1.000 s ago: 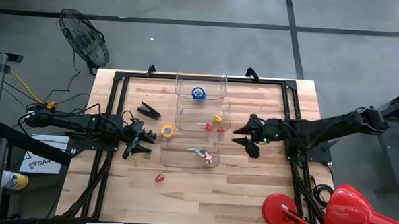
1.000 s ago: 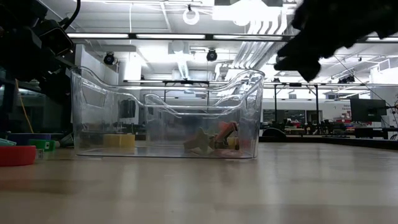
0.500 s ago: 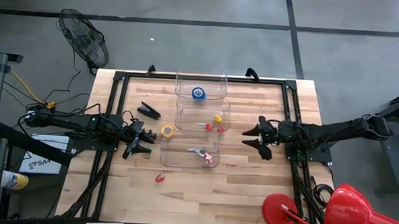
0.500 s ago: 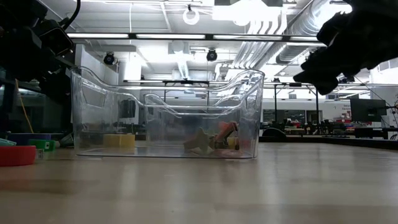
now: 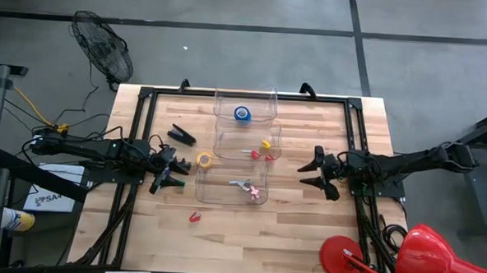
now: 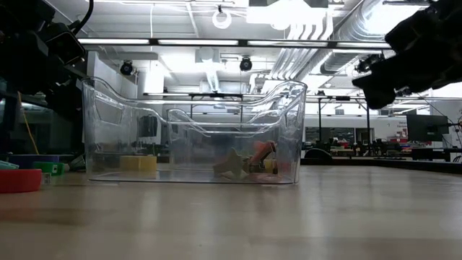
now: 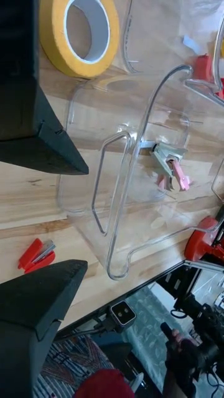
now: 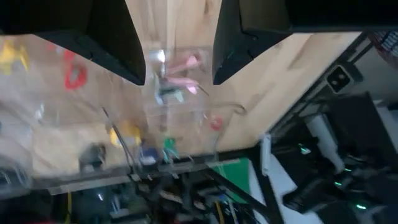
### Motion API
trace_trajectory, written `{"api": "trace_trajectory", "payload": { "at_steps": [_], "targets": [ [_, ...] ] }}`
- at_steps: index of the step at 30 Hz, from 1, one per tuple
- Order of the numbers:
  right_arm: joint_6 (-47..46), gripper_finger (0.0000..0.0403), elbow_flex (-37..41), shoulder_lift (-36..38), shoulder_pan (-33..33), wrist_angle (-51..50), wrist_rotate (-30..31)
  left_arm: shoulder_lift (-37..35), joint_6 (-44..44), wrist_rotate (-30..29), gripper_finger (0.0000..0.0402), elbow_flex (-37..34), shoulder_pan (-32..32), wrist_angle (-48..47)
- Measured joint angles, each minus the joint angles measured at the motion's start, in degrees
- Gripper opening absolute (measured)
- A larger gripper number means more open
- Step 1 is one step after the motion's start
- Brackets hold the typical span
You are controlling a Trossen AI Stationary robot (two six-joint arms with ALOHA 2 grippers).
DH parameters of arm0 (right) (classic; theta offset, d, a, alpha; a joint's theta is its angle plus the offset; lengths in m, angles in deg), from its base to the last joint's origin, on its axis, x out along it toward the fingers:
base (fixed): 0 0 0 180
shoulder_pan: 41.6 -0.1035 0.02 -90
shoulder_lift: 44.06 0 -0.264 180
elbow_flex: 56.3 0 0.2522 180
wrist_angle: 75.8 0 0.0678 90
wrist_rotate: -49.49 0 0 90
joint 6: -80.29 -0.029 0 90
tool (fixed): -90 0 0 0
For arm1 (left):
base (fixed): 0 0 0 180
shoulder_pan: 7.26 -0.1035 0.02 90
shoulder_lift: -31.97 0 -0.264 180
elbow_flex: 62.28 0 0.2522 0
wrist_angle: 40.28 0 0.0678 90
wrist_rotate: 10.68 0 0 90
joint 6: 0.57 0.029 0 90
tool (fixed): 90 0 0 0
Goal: Pick and place Stapler, Stapler remover, tape
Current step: Put the red stapler into the middle transparent bin
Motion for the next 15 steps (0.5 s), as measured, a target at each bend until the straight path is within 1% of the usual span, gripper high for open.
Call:
{"api": "trace_trajectory", "payload": {
  "at_steps": [8, 13, 15],
  "targets": [
    [3.5, 0.0177, 0.0, 1.3, 0.0, 0.1, -1.9, 0.0, 0.0, 0.0, 0.0231, 0.0, 0.0, 0.0],
    [5.0, 0.0177, 0.0, 2.2, 0.0, -0.3, -4.5, 0.0, 0.0, 0.0, 0.0231, 0.0, 0.0, 0.0],
    [5.8, 0.0177, 0.0, 3.2, 0.0, -0.3, -4.5, 0.0, 0.0, 0.0, 0.0231, 0.0, 0.0, 0.0]
  ]
}}
